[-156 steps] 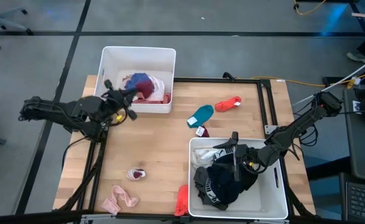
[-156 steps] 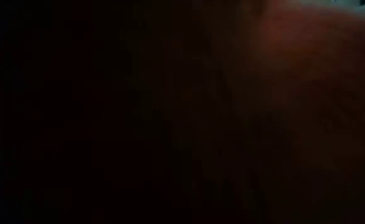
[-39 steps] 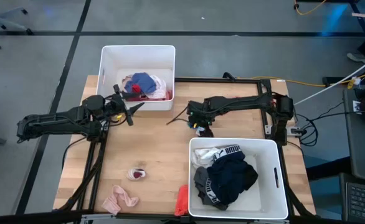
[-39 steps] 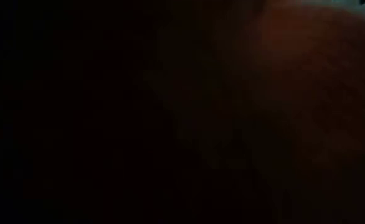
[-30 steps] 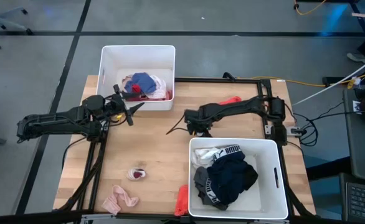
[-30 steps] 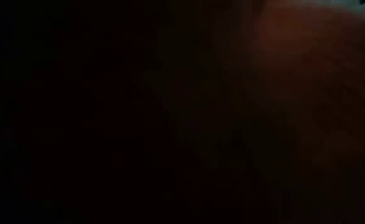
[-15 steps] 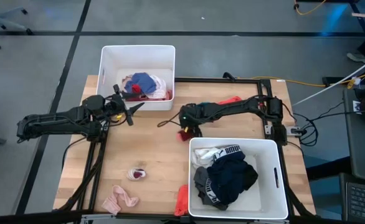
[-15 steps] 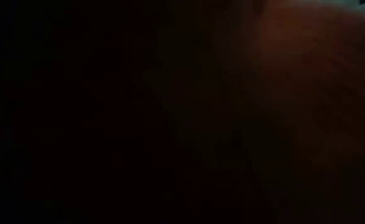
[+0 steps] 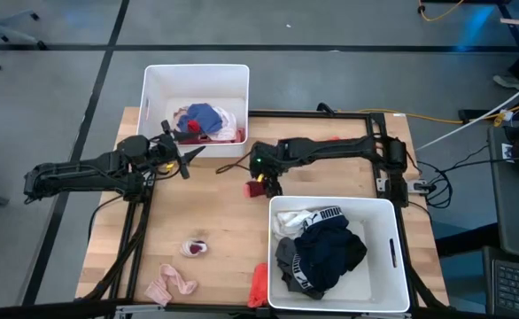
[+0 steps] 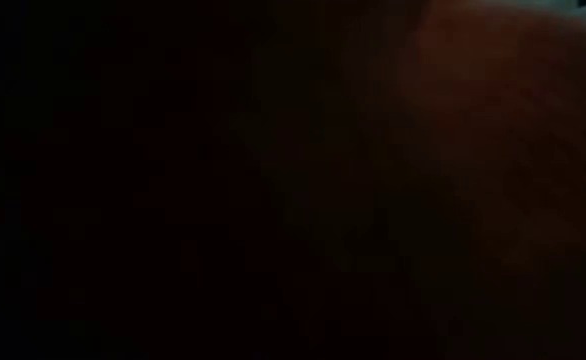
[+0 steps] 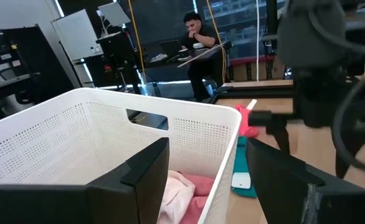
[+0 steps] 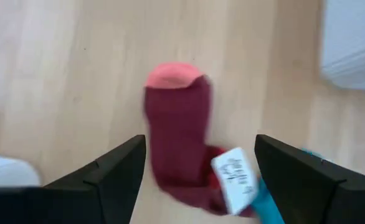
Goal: Sort clothes
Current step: Put the red sock into the top white bin
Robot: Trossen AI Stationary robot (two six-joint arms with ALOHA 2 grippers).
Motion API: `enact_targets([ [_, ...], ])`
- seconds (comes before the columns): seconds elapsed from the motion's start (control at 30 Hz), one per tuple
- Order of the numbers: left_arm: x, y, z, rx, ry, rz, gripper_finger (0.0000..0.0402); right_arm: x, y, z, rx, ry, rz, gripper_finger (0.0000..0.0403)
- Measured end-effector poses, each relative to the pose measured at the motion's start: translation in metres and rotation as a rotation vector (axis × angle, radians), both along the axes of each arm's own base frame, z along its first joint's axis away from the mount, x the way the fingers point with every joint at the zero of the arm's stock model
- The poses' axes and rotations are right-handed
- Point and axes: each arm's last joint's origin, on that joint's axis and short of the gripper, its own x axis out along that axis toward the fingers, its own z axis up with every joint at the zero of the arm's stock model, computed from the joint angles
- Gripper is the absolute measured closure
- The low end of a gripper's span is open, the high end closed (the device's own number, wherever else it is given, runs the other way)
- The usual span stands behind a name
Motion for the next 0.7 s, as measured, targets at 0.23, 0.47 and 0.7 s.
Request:
enact_targets([
  [0.23,0.000,0.000,0.000,-0.005,-0.002,0.000,0.0199,-0.003,0.002,-0.053,-0.014,0.034,-0.006,0.0104],
  [0.47,0.001,0.000,-0.001,-0.009,0.005,0.002,0.0199,0.001,0.001,-0.075,-0.033,0.072,-0.021,0.0193],
  [0.7,0.001,0.000,-0.002,-0.027,0.010,0.004,0.0199,0.001,0.001,-0.067,-0.053,0.049,-0.029,0.0366],
])
